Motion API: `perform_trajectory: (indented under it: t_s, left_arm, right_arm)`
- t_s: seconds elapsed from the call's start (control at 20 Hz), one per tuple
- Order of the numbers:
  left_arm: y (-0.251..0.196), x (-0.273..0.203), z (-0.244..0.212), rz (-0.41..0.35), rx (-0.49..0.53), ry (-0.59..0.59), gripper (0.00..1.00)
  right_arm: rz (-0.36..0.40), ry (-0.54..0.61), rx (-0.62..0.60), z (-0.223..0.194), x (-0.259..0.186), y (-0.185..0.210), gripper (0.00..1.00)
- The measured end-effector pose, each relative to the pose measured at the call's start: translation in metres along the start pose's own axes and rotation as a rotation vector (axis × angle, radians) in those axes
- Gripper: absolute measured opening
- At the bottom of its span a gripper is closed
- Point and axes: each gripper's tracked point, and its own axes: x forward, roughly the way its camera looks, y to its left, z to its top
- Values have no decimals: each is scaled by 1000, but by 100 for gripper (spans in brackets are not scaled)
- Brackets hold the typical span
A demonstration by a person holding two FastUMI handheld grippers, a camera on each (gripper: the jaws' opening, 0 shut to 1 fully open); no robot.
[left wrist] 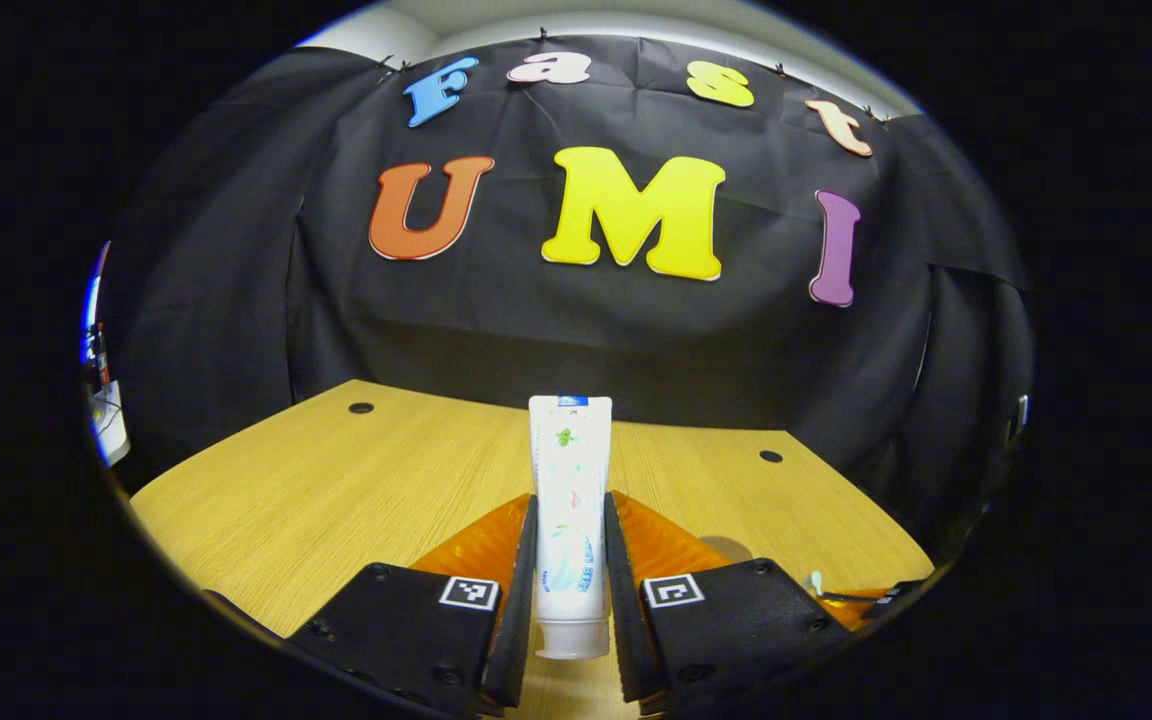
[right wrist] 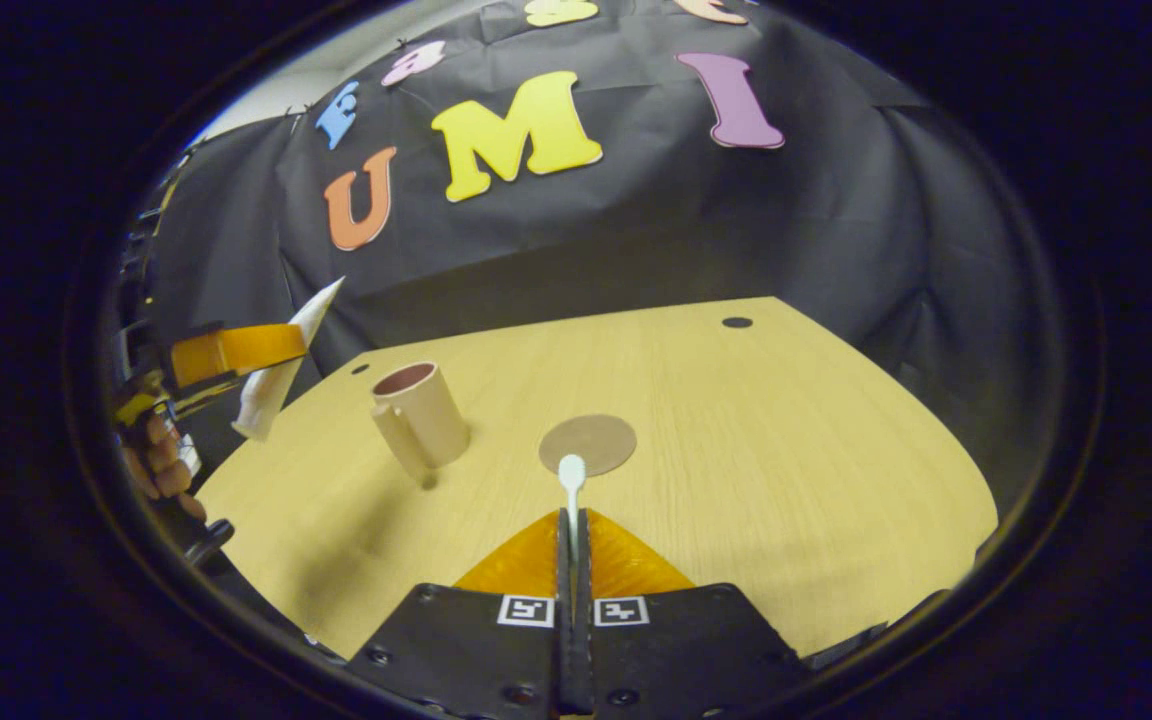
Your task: Put the toothbrush and toothpaste on the desktop into the cup, then pick up the cup and place it on the coaster on the desktop.
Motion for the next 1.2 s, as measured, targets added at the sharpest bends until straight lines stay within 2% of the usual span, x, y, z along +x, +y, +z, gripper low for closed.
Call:
perform_trajectory:
  t_s: [0.15,0.35,0.65,0.7,0.75,0.9,1.0,1.05,1.1,1.15,1.2]
  left_arm:
    - [-3,39,13,-16,14,-62,38]
    - [-6,73,7,-37,14,-75,38]
    - [-6,90,-3,-28,2,-62,42]
    - [-5,90,-5,-21,0,-54,47]
    - [-4,91,-8,-18,-5,-46,42]
    - [-3,89,-4,-20,-11,-55,42]
    - [-3,85,6,-22,5,-81,38]
    - [0,81,5,-3,15,-81,48]
    - [3,78,5,5,24,-71,42]
    - [5,74,0,4,25,-59,76]
    - [6,69,1,5,21,-49,70]
  right_arm:
    - [2,-58,10,15,-22,-12,0]
    - [-25,-123,19,29,-43,-33,0]
    - [-30,-123,54,29,-46,-41,0]
    - [-32,-123,55,30,-46,-42,0]
    - [-32,-123,58,29,-46,-43,0]
    - [-27,-120,56,28,-45,-41,0]
    - [16,-120,38,32,-43,-32,0]
    - [44,-126,3,36,-39,-22,0]
    - [58,-145,-38,48,-36,-11,0]
    - [88,-168,-70,62,-32,4,0]
    - [120,-184,-94,72,-29,21,2]
